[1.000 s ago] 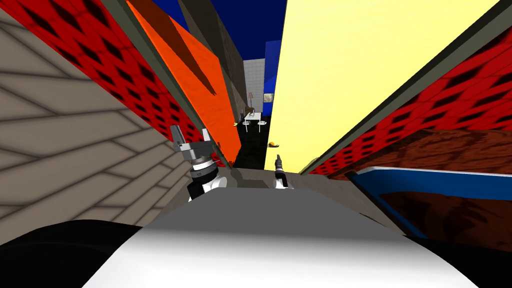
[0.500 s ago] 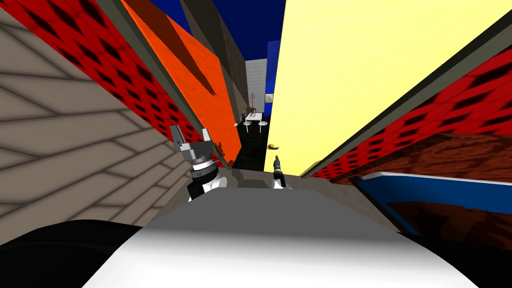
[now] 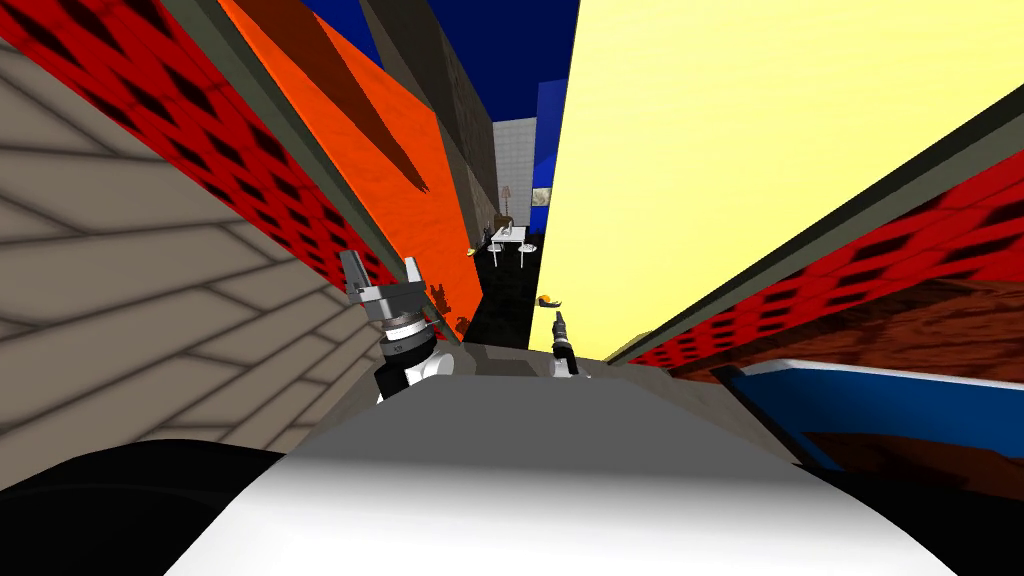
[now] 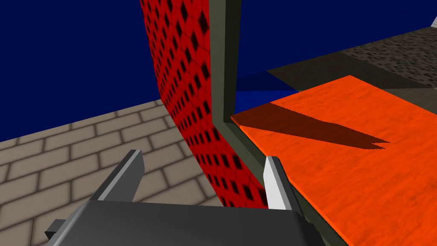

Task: Push the door open

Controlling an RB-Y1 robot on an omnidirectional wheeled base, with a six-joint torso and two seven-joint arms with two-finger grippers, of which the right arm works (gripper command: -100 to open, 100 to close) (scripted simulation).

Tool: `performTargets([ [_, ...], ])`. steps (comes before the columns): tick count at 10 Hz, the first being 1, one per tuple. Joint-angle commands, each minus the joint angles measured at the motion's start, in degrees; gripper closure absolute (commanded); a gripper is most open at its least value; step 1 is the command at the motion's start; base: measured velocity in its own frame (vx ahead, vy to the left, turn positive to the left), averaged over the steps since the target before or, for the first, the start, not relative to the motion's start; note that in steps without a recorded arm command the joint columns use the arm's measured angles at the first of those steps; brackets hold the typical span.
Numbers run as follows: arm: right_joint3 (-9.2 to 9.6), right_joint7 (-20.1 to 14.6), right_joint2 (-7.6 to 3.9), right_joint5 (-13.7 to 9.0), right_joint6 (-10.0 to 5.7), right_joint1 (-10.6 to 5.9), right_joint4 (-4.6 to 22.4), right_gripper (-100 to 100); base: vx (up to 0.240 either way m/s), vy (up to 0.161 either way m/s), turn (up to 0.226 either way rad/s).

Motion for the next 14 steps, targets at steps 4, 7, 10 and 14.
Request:
performTargets([
  [4, -0.36, -0.25, 0.41, -0.21, -0.07, 0.41, -0.17, -100, 0.208, -0.012, 0.028],
  [7, -0.40, -0.50, 1.15, -0.24, 0.05, 0.80, -0.71, -100, 0.150, -0.025, 0.017],
  [10, -0.40, -0.50, 1.15, -0.24, 0.05, 0.80, -0.71, 100, -0.022, 0.002, -0.001],
  [14, -1.14, -0.24, 0.10, -0.78, 0.18, 0.90, -0.55, 100, 0.022, 0.007, -0.007],
])
